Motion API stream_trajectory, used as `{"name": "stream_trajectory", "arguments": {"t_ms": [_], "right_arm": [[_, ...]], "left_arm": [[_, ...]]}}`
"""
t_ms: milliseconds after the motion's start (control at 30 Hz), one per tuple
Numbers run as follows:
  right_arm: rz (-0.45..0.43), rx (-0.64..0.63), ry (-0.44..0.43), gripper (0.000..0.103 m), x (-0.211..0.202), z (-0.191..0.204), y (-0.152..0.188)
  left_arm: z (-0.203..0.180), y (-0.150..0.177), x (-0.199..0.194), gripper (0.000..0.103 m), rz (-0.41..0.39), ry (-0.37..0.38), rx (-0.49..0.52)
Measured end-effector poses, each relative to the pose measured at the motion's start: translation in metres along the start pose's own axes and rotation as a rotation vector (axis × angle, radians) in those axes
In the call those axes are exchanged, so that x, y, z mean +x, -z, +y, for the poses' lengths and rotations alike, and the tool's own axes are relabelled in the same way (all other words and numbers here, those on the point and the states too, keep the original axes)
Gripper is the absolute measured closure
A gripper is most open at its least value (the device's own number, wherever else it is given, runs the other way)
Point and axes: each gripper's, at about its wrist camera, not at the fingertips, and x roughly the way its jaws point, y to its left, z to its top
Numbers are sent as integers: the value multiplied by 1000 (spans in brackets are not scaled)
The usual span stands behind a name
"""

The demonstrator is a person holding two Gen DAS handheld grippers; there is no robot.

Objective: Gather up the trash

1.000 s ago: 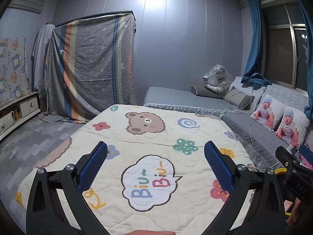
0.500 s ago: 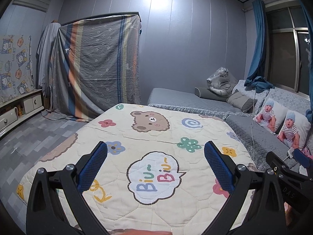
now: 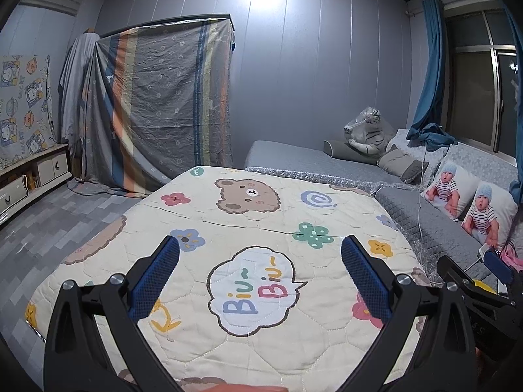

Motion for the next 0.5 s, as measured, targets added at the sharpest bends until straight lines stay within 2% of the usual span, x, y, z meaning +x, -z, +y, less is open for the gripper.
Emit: {"name": "stream_trajectory", "arguments": {"t_ms": [500], "right_arm": [[28, 6, 8, 8, 9, -2, 4]], "left_arm": [[0, 4, 5, 8, 17, -1, 4]]}}
